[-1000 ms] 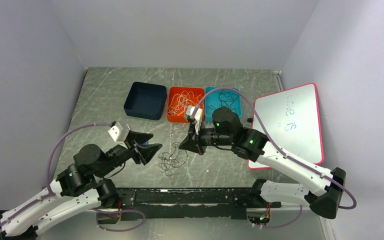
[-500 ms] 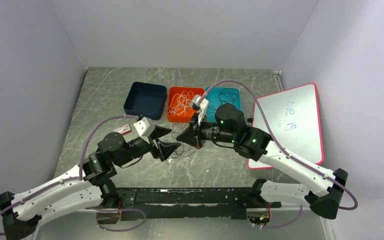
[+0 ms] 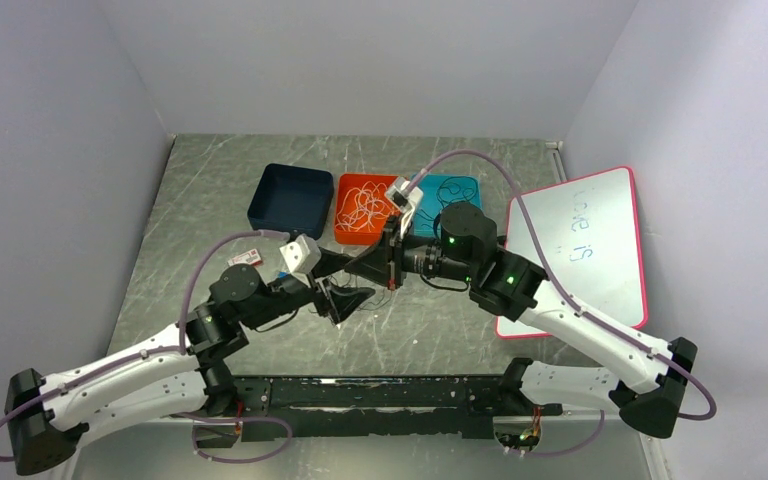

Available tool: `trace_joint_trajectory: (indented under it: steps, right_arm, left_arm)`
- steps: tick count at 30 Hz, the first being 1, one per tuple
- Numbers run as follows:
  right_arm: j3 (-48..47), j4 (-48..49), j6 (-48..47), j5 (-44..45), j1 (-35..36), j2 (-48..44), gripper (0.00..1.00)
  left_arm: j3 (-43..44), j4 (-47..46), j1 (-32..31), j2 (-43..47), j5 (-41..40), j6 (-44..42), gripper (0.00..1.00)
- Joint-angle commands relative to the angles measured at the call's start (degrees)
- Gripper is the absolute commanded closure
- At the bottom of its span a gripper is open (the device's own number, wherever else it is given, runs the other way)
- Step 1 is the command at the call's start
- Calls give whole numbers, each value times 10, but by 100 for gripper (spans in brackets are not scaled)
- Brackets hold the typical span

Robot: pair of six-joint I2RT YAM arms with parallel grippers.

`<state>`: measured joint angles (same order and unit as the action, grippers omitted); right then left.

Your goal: Untangle the cables

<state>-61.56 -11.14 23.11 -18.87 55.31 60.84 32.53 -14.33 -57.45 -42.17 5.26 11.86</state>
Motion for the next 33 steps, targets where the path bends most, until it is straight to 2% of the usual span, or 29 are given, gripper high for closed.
trace_joint_trajectory:
  steps: [1, 6, 13, 20, 24, 33]
  right_arm:
    - [-21, 43, 35, -27, 2, -8, 100]
    - [-32, 53, 48, -38, 3, -11, 100]
    - [-50, 63, 51, -4, 3, -38, 100]
    - [-56, 93, 40, 32, 3, -64, 100]
    - [-83, 91, 20, 47, 2, -67, 100]
    - [-162, 40, -48, 107, 3, -59, 100]
  left_arm:
    - [-22, -64, 3, -19, 25, 11, 22]
    - [-49, -104, 3, -38, 41, 36, 30]
    - [-96, -133, 3, -46, 52, 77, 56]
    - [-169, -151, 3, -27, 45, 134, 69]
    - [-203, -164, 3, -22, 41, 154, 74]
    - [-241, -190, 3, -39, 34, 172, 74]
